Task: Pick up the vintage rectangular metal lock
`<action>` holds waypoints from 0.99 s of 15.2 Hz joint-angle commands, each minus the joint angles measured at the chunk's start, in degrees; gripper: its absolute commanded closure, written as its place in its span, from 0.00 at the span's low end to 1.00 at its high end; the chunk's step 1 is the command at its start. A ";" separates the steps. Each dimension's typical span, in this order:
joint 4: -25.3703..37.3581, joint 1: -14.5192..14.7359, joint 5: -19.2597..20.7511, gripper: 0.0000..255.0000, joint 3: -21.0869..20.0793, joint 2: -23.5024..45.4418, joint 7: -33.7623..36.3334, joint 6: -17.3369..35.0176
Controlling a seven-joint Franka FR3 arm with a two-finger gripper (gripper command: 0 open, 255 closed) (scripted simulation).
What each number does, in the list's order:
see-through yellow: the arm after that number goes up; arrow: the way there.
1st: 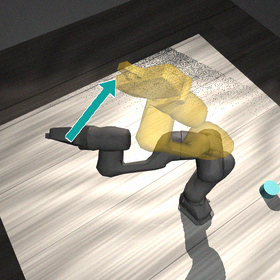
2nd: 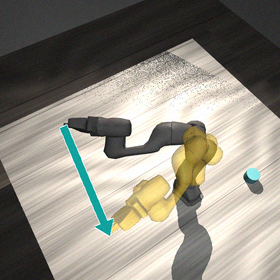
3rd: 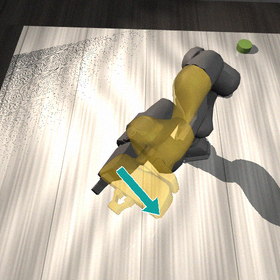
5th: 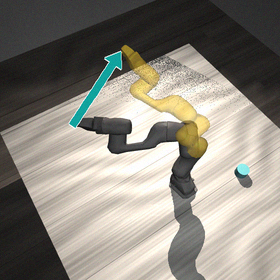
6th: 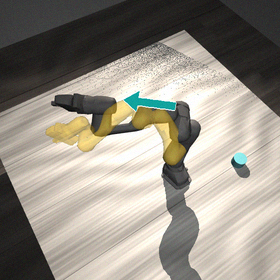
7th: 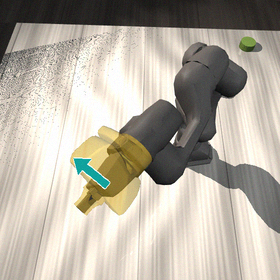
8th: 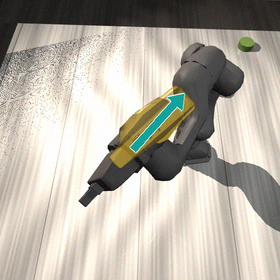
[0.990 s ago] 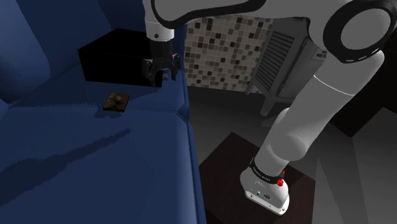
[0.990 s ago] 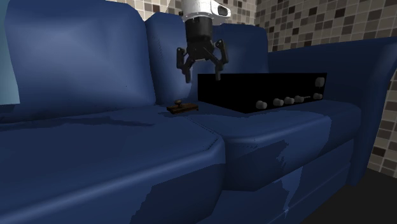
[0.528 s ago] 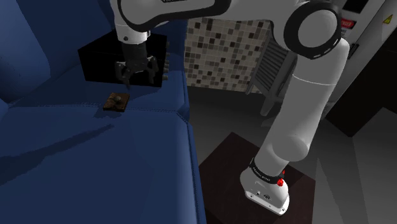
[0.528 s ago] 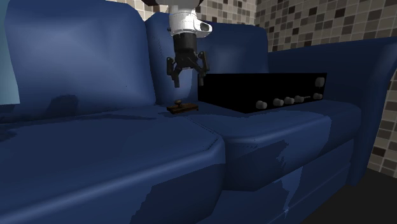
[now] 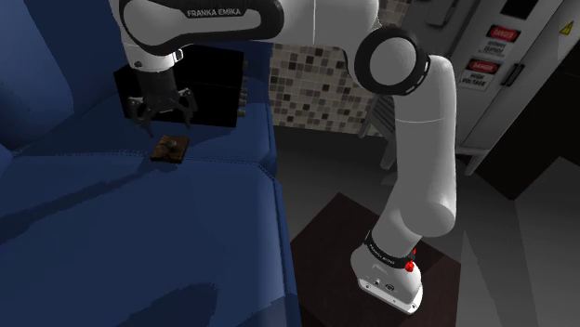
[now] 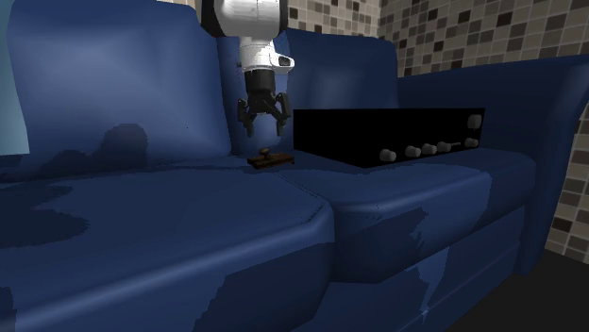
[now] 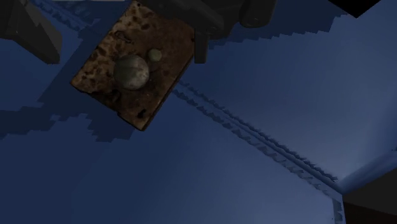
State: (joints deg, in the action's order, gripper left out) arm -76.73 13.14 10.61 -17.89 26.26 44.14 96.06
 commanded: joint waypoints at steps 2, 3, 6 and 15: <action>-0.47 0.19 0.29 0.00 0.10 0.99 0.40 1.46; -1.18 0.14 0.32 0.00 0.12 1.03 0.47 2.20; -3.53 -0.02 0.47 0.00 0.20 1.31 0.72 4.79; -3.47 0.02 0.47 1.00 0.19 1.32 0.77 4.74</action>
State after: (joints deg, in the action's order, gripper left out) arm -80.17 13.16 11.09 -17.69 27.56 44.91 100.79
